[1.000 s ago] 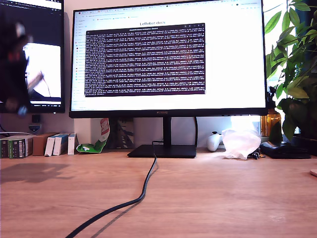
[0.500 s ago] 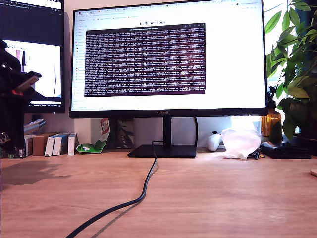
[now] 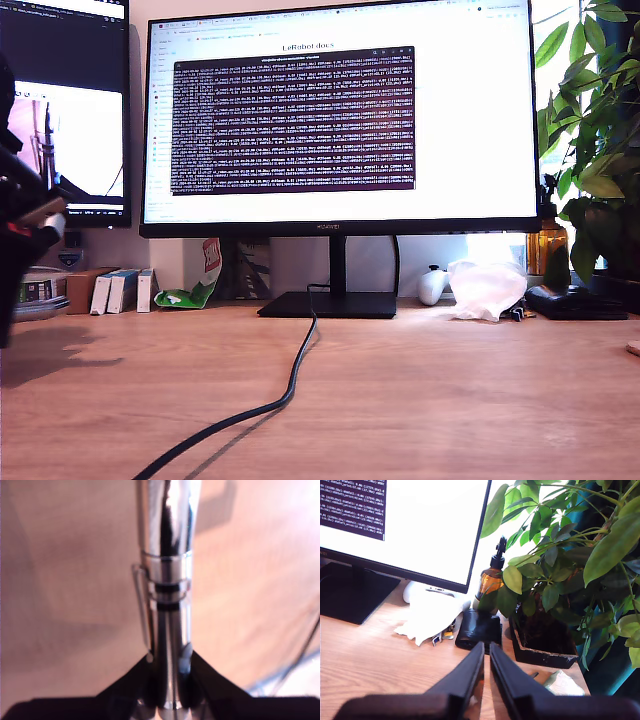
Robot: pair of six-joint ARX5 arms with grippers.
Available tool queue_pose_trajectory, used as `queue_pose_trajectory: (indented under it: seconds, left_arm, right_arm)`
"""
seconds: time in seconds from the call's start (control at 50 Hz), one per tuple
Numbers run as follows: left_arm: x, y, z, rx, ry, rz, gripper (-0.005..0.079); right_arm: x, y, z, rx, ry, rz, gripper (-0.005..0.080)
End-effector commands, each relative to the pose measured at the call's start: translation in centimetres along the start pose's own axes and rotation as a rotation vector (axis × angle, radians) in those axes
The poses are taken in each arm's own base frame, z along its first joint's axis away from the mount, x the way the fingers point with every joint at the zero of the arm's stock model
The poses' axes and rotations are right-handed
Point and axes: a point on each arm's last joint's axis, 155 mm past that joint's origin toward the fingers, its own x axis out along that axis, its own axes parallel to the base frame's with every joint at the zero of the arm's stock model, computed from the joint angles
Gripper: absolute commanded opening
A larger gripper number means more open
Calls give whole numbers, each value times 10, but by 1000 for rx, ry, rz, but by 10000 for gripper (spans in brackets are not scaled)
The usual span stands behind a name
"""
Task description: Pick the metallic laser pointer with your right arm, pass it to your left arm, then place it down to the left side of the table
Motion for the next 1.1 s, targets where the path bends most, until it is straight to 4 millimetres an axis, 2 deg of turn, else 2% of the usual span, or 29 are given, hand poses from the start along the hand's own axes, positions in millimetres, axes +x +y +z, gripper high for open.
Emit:
queue_pose_trajectory:
  seconds: [0.0, 0.28, 0.54, 0.84, 1.0, 1.08]
  left_arm:
    - [10, 9, -4, -39, 48, -9, -20]
    - [11, 20, 3, -29, 24, 39, -5]
    - [11, 29, 13, -10, -11, 87, 155]
    - [10, 30, 17, -3, -27, 94, 189]
    - [-5, 21, 15, -11, -17, 71, 188]
    - [-17, 15, 22, -3, -46, 62, 188]
  right_arm:
    - [0, 0, 0, 4, -6, -2, -8]
    - [0, 1, 1, 5, -9, 5, -8]
    - [0, 1, 2, 5, -12, 4, -8]
    - [0, 1, 2, 5, -12, 4, -8]
    - [0, 1, 2, 6, -13, 5, -8]
    - [0, 1, 2, 7, -14, 5, -8]
